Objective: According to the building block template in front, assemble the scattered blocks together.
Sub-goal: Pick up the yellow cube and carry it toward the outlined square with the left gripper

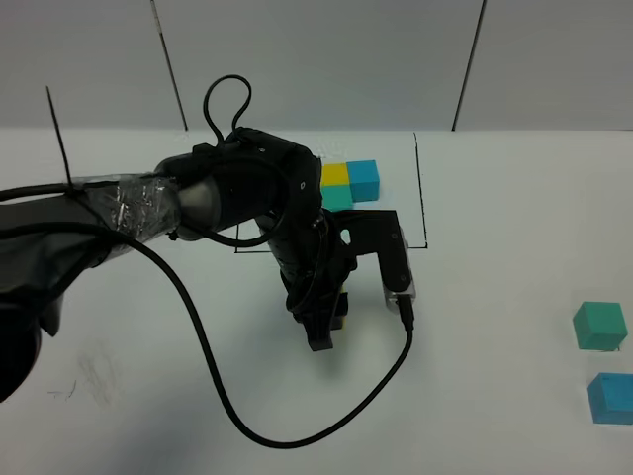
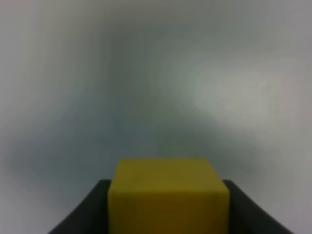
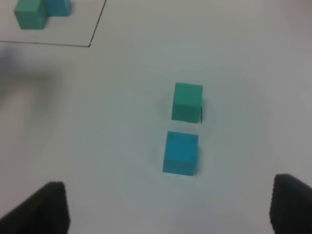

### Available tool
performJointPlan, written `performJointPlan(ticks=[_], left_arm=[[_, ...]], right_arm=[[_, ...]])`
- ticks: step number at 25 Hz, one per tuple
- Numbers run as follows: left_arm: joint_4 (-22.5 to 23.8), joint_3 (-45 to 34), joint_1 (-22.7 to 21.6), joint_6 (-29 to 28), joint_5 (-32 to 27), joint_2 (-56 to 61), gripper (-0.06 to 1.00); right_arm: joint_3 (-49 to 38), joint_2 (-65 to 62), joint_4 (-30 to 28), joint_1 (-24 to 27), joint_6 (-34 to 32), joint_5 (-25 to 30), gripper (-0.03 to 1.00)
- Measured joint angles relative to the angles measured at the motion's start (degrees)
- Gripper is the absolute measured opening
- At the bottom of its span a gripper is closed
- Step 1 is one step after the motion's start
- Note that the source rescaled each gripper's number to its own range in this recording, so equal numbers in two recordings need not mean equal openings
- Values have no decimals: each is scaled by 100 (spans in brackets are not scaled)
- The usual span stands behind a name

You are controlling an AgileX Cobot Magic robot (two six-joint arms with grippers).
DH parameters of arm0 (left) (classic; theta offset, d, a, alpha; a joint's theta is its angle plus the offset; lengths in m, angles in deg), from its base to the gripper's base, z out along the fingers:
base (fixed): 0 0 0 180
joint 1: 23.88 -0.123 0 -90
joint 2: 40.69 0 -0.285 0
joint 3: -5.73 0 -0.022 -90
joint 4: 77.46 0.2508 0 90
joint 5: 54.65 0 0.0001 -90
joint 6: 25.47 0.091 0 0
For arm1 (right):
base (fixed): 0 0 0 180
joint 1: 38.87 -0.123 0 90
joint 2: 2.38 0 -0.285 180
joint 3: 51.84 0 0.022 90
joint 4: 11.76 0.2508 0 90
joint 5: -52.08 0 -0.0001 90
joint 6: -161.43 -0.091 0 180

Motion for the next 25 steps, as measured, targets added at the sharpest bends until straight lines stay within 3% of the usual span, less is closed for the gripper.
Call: performJointPlan(ticks=[12,25], left_arm=[[-35,3,0,426,95,-406,0],[-52,36,0,459,47,-447,0]], right_arm=[[0,0,0,0,0,0,83],[0,0,0,0,0,0,83]])
